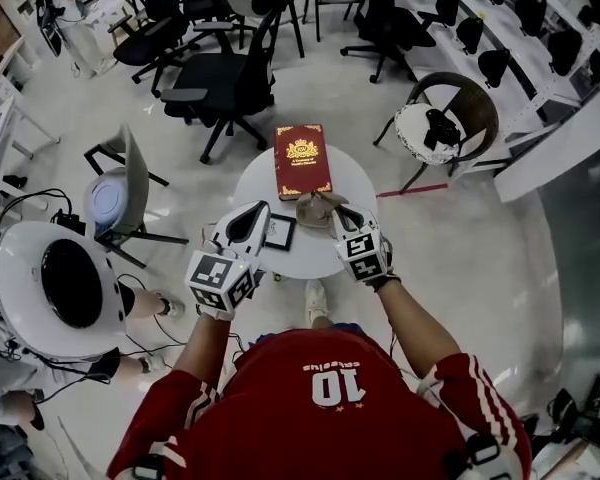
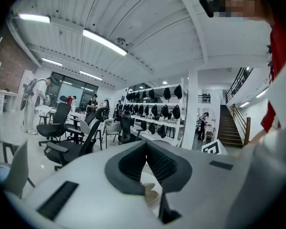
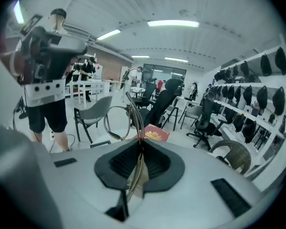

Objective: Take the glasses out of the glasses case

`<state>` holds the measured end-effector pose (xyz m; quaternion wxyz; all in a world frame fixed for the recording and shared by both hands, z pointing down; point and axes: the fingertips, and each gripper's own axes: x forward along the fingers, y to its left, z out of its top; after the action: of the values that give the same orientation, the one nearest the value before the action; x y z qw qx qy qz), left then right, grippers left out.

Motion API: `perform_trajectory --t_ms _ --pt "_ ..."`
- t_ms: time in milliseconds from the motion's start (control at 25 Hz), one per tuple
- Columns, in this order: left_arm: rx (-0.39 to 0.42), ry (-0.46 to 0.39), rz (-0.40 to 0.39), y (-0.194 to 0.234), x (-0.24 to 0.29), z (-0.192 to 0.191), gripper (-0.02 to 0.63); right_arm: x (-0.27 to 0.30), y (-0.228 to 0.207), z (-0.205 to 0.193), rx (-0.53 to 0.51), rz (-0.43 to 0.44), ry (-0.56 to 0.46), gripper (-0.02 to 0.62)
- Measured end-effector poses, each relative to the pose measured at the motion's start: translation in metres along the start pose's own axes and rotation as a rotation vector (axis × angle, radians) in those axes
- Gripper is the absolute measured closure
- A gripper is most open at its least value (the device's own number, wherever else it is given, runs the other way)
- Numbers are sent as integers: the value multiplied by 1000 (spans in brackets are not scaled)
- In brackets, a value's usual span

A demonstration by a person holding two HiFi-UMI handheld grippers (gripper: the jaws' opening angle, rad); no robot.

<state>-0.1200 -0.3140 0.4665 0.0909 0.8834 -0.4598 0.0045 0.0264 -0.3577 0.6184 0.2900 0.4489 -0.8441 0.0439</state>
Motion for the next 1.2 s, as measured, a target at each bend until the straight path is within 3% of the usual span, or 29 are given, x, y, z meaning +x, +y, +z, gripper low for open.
perform_trajectory --t_ms 160,720,1200 --pt "11 -3 -16 -4 -3 10 598 -20 -5 20 155 6 -48 558" --pt "46 -58 -48 -20 -10 40 597 -107 -11 95 389 9 -321 558" --pt "61 -86 -2 -10 -21 60 597 -156 -27 124 436 -42 -473 560"
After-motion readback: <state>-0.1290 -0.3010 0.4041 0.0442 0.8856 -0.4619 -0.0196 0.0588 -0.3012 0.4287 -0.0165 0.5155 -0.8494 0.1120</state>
